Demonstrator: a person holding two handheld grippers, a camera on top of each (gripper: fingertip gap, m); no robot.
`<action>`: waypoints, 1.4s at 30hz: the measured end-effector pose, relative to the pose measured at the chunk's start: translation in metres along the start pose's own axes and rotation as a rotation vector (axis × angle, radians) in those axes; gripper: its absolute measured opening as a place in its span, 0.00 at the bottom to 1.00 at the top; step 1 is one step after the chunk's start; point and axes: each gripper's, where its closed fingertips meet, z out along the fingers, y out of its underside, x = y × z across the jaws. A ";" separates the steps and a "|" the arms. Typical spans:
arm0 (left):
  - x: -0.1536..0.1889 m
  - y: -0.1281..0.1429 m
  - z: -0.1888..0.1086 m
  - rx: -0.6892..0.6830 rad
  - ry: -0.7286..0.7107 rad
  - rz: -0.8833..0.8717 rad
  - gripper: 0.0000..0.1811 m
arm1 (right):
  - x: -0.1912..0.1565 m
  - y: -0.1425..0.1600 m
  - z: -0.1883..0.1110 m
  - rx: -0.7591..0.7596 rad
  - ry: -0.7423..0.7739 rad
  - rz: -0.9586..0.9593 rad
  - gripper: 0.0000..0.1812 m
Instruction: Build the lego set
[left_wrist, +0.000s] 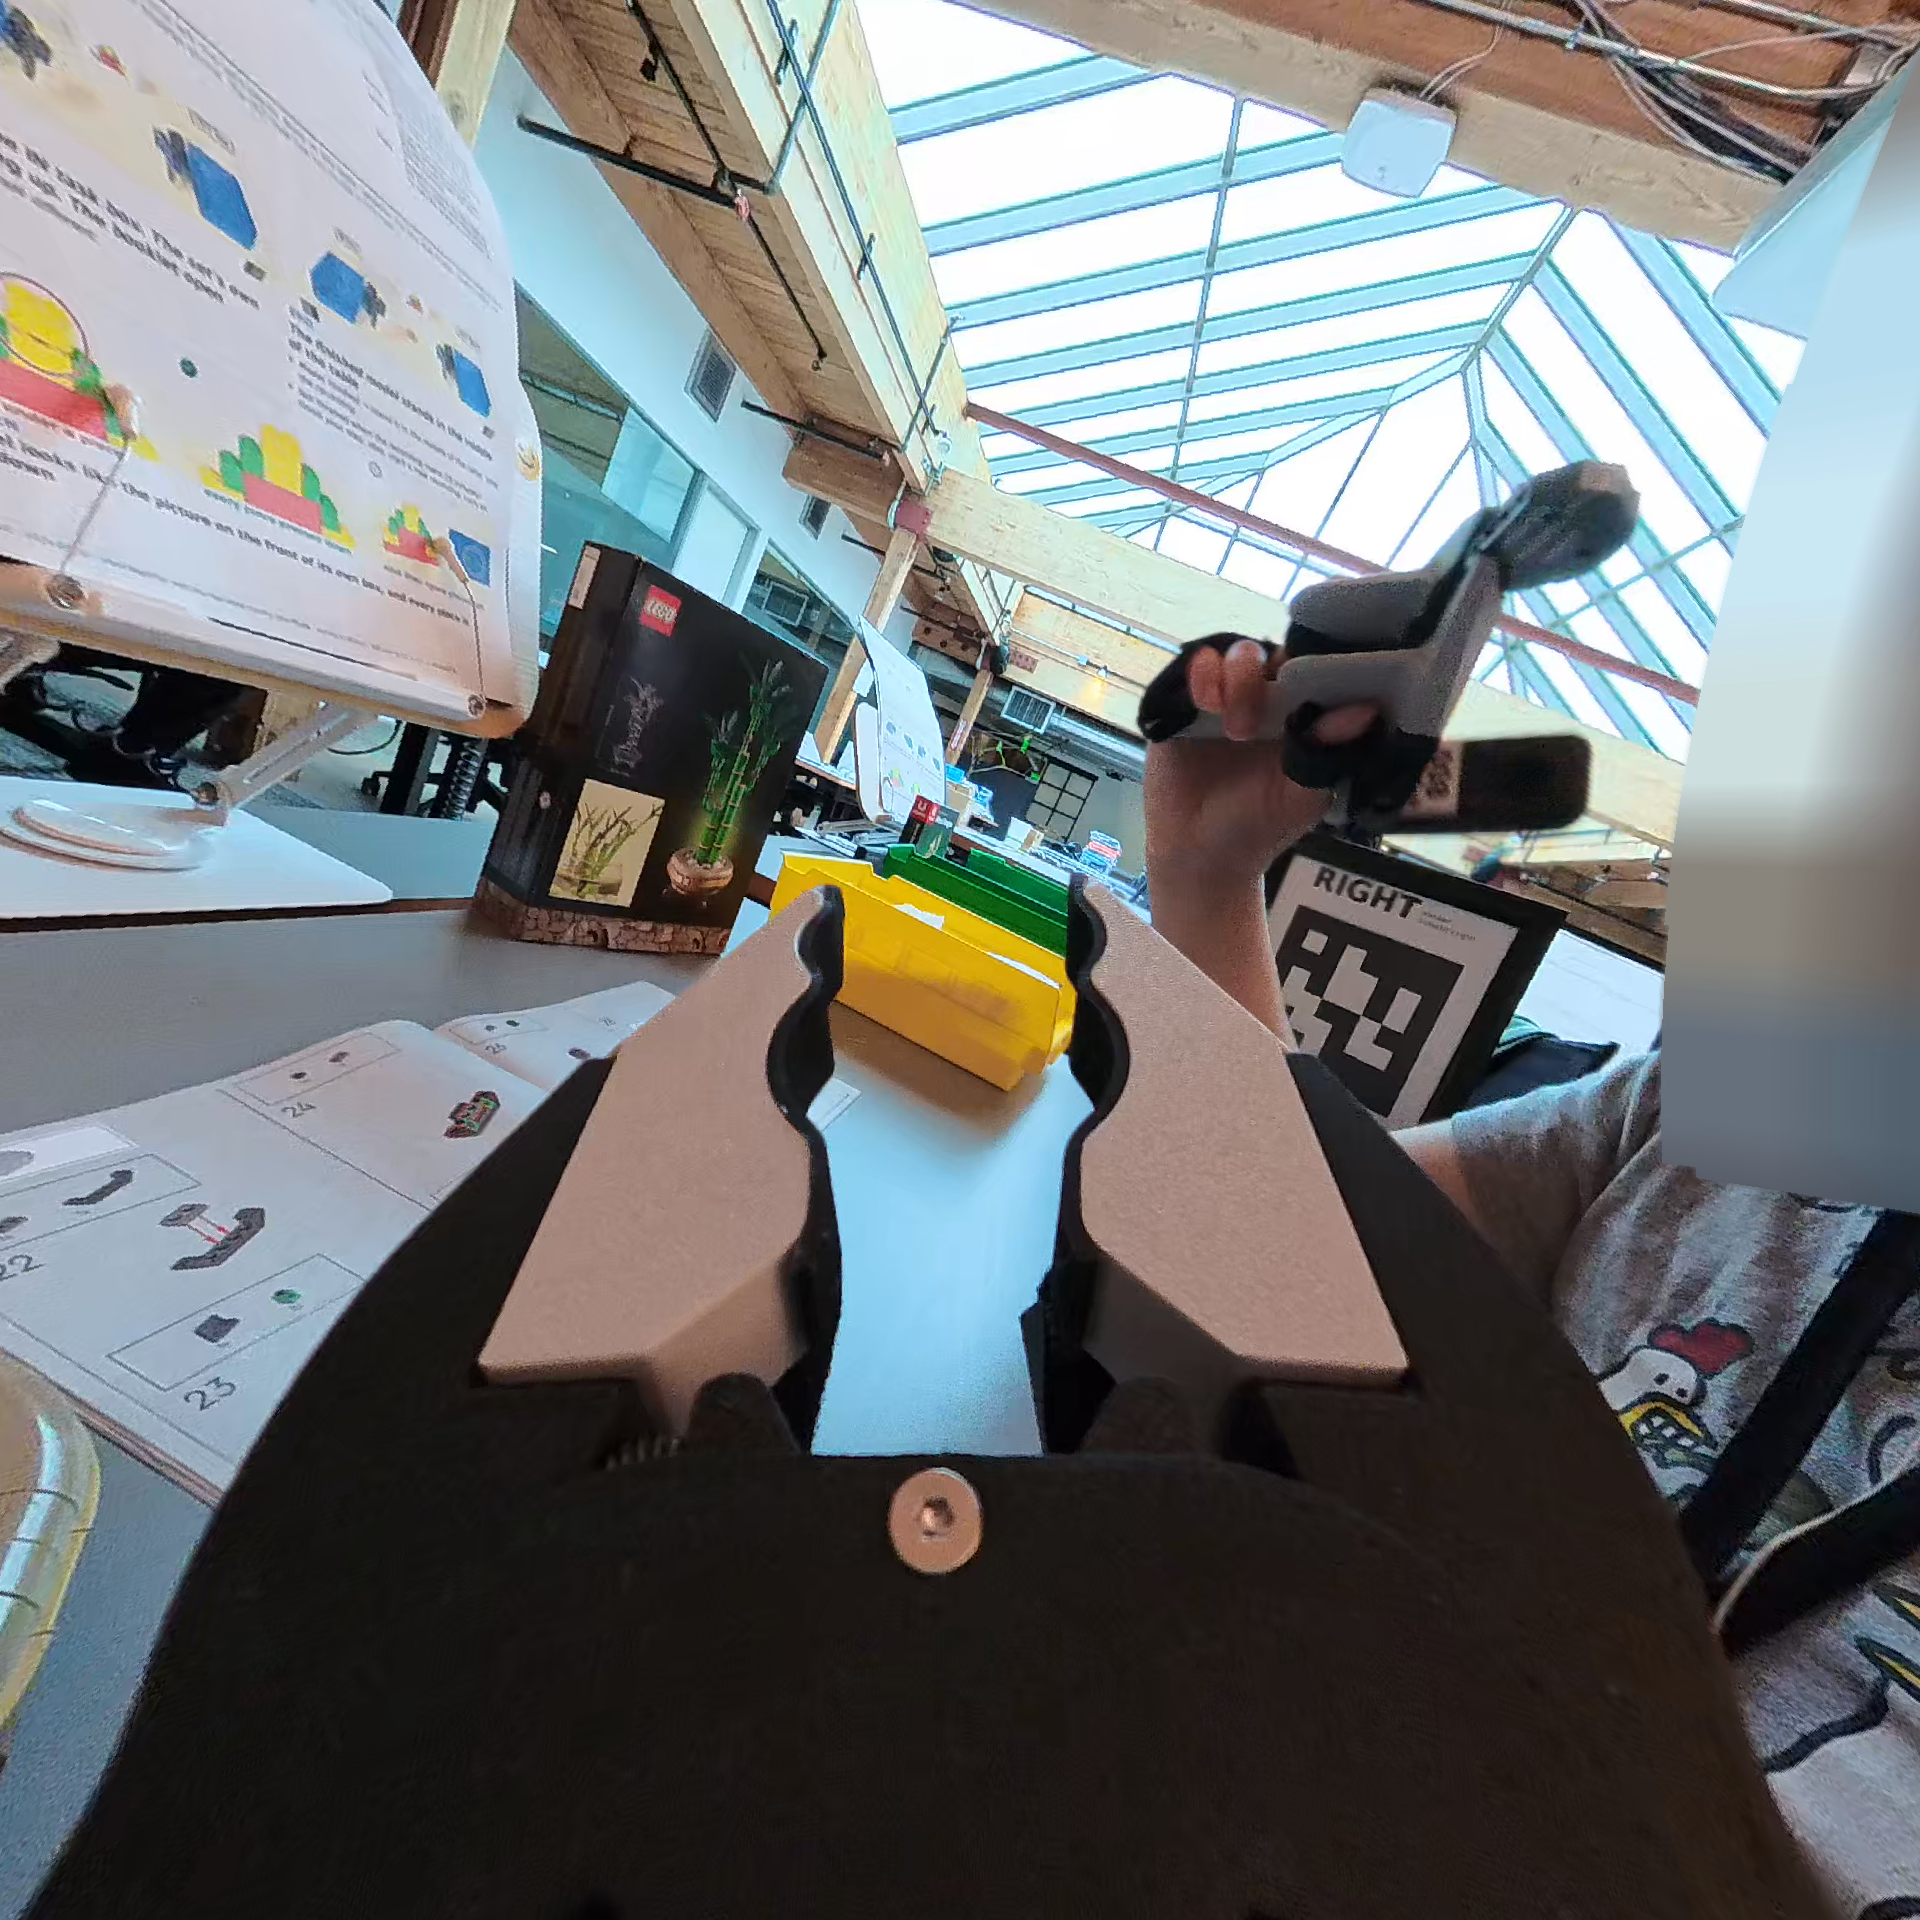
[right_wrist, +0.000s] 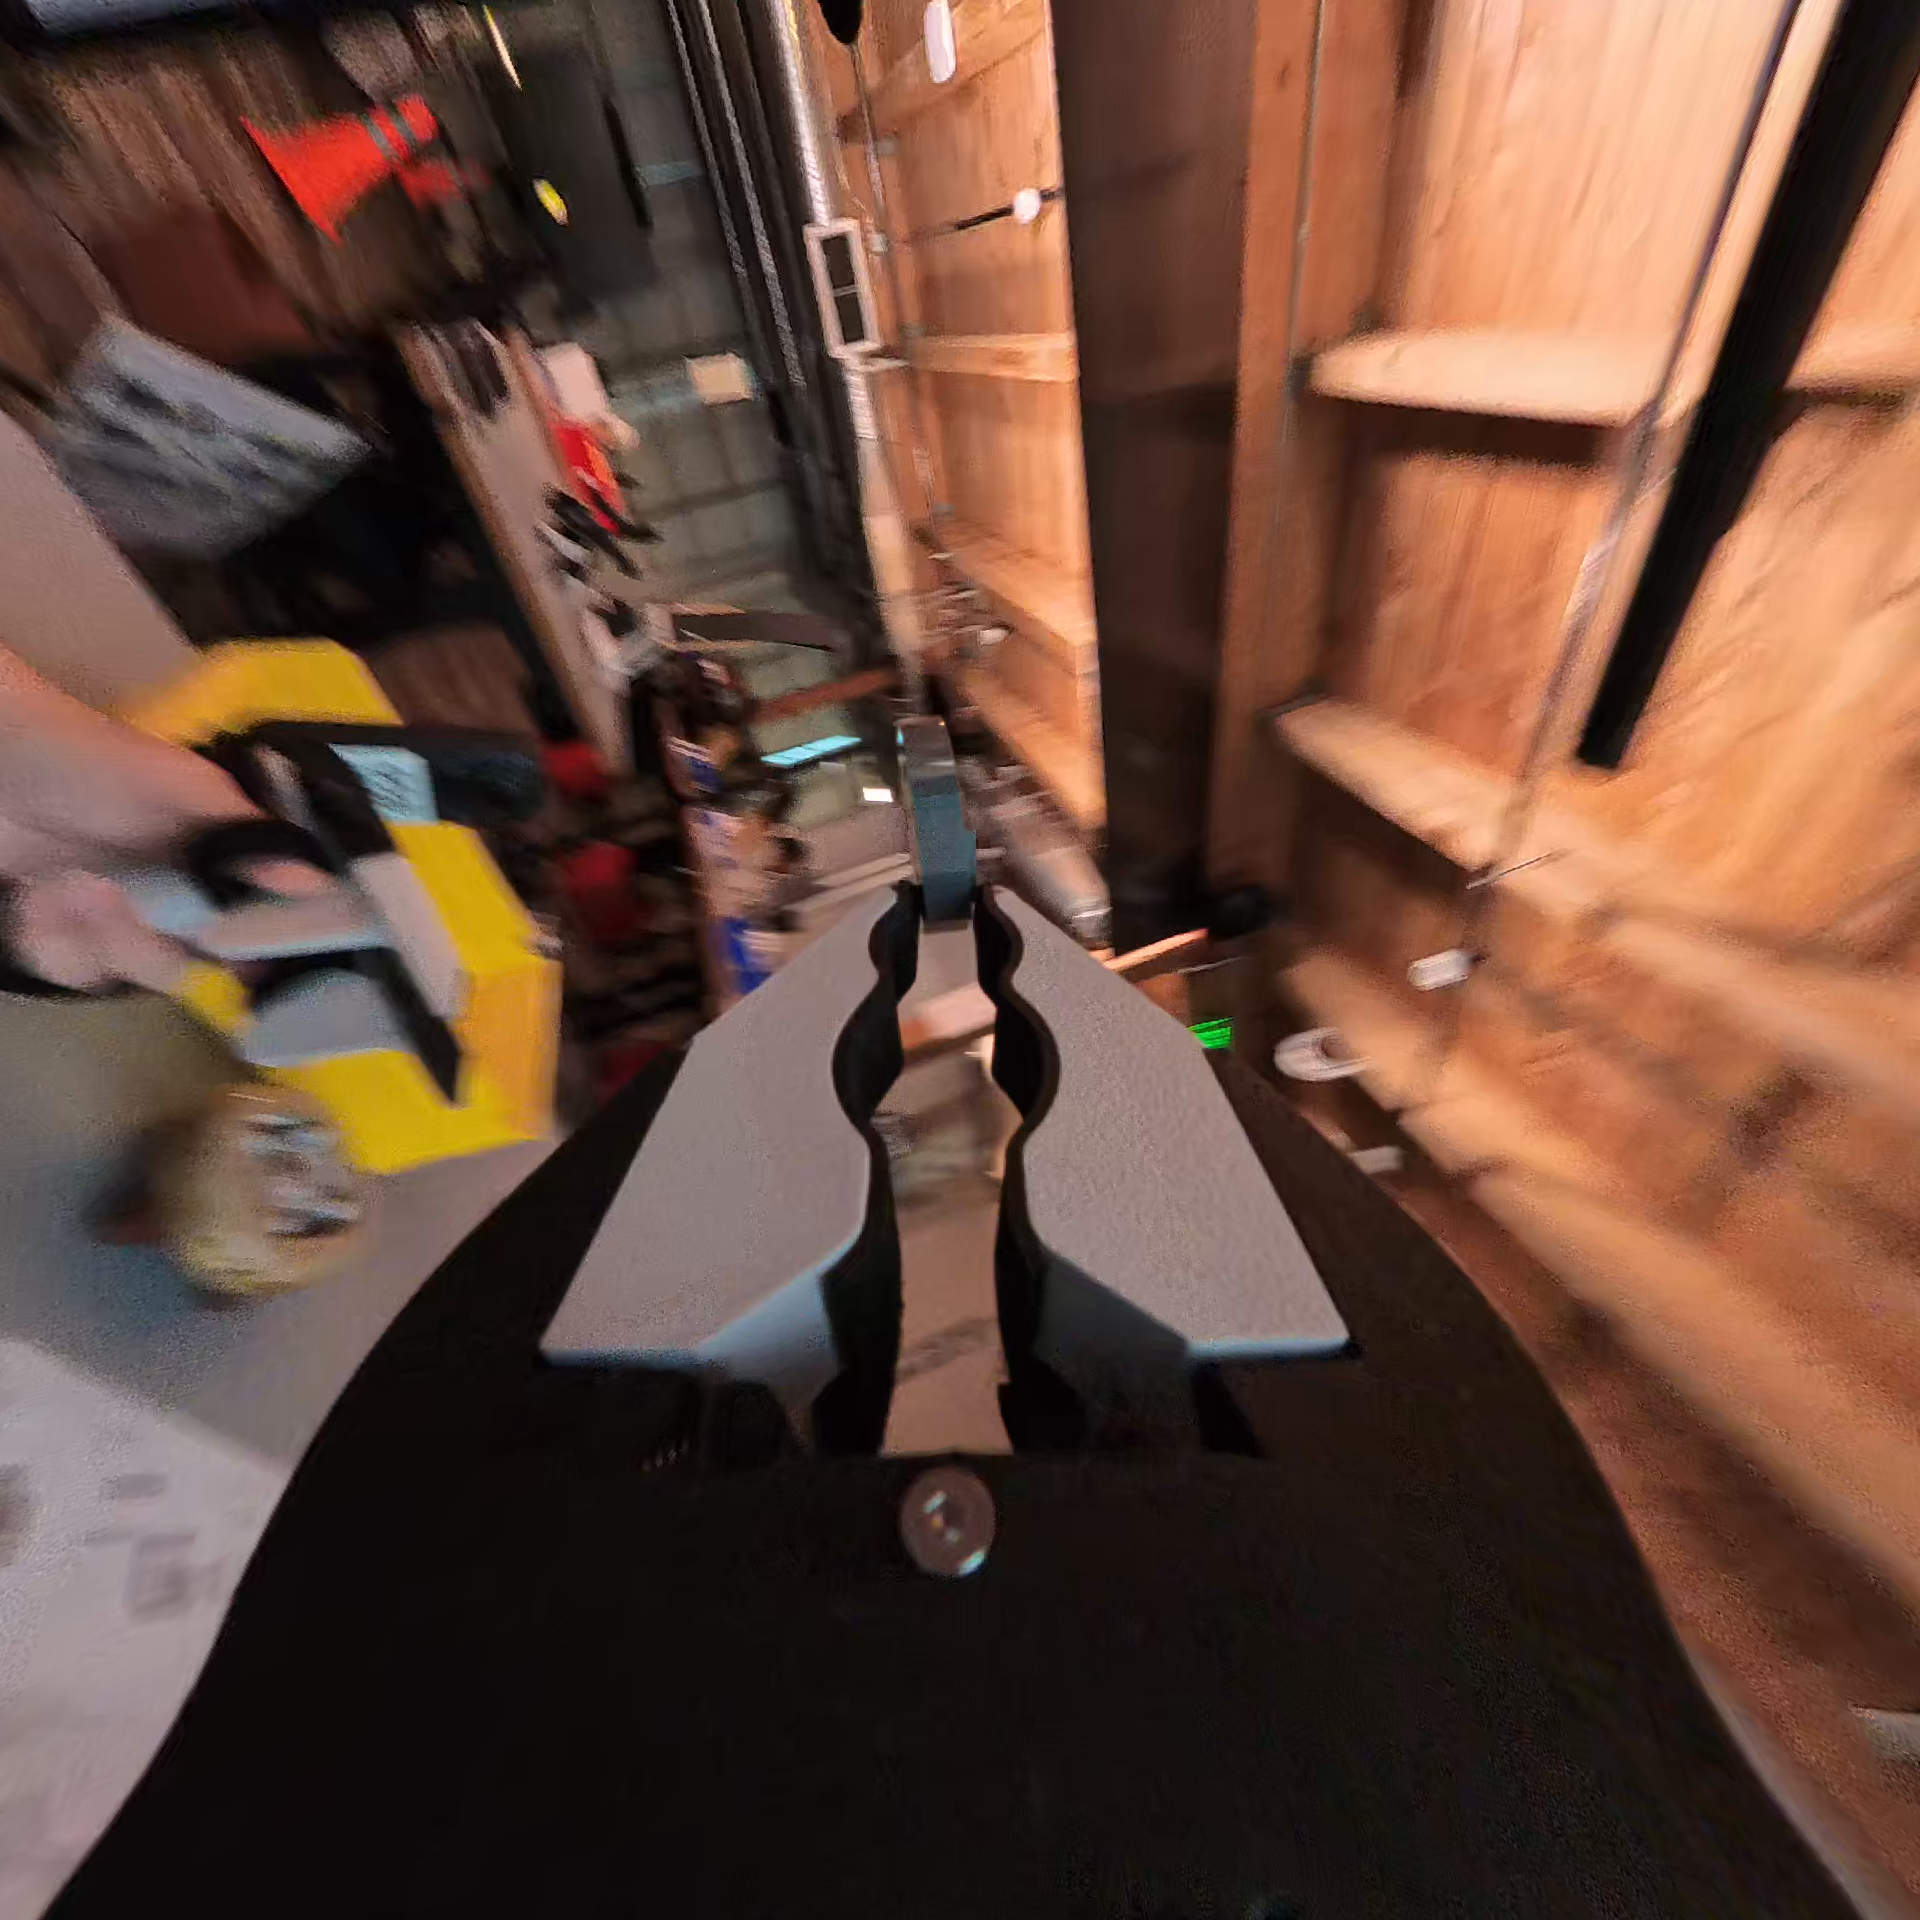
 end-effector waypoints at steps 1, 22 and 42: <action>0.000 -0.002 -0.001 0.008 -0.003 0.005 0.22 | 0.000 -0.005 0.002 -0.010 0.063 -0.145 0.05; -0.009 0.038 0.010 -0.178 -0.061 0.092 0.15 | -0.073 0.188 -0.080 -0.480 -0.370 1.757 0.05; -0.020 0.047 0.038 -0.257 -0.135 -0.168 0.13 | -0.133 0.151 -0.039 -0.389 -0.720 1.960 0.05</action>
